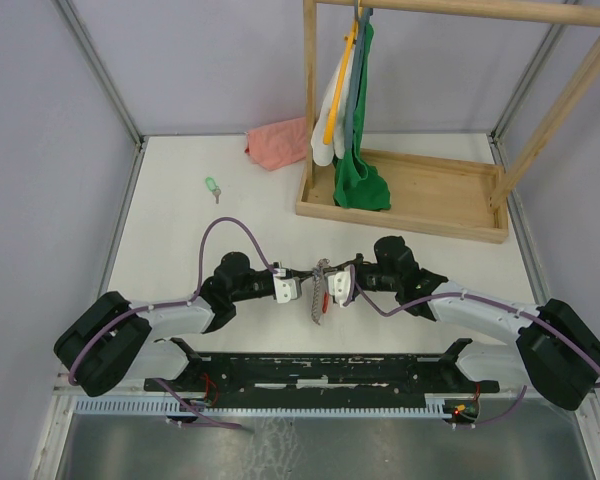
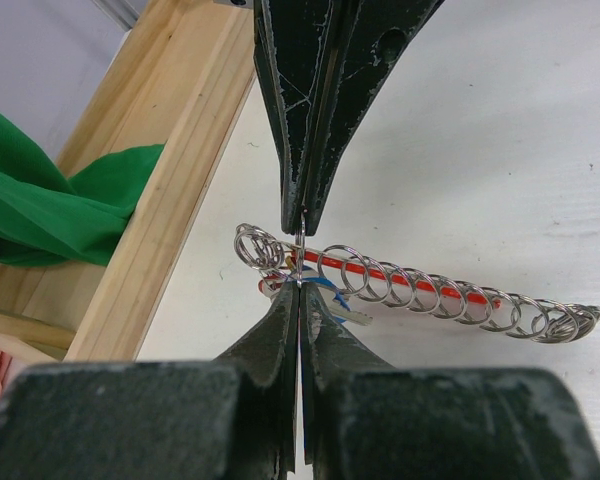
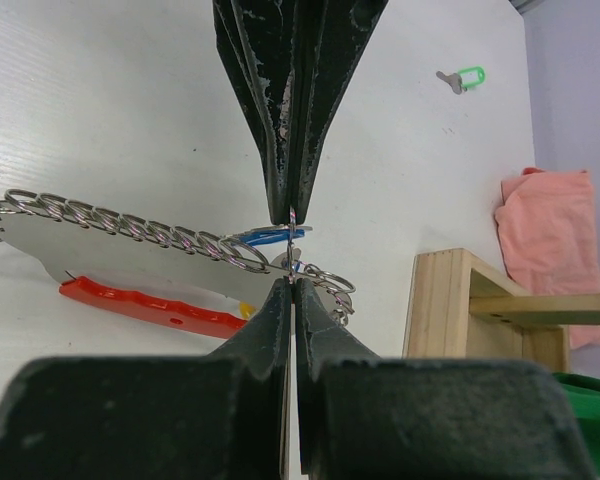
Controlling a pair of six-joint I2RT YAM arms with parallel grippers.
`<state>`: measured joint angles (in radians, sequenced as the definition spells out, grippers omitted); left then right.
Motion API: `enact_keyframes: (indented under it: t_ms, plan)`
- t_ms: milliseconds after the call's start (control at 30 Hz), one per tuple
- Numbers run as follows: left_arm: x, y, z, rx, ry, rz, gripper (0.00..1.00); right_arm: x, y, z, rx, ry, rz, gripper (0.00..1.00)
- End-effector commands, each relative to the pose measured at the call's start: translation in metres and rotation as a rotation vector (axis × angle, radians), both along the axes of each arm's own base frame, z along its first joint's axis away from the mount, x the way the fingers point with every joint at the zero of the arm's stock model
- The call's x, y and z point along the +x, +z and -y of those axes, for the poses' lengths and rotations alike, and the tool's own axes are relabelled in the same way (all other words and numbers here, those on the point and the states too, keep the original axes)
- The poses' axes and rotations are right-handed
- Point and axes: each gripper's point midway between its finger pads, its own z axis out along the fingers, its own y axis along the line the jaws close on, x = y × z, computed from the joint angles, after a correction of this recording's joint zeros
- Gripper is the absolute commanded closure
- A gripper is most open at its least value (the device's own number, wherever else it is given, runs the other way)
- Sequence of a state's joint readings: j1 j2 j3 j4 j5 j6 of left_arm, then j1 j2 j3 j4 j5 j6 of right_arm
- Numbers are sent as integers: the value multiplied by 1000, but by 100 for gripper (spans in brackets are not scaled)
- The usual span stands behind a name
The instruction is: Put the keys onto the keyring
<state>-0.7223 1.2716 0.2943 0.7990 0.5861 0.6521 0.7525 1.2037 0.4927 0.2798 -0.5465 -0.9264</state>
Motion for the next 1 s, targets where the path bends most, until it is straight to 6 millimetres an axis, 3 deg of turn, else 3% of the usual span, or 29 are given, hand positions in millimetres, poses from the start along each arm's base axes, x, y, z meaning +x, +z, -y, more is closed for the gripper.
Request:
enact_keyframes:
  t_ms: [0,633,967]
  plan:
    - [0,18,10,-55,-33,0,97,1,25,-12,87,37,47,99]
    - [-6,23,14,-83,-72,-4,97,-4,21,-21,88,83,19,99]
    - [-5,22,13,-81,-66,-42,97,-2,25,-17,100,62,60,99]
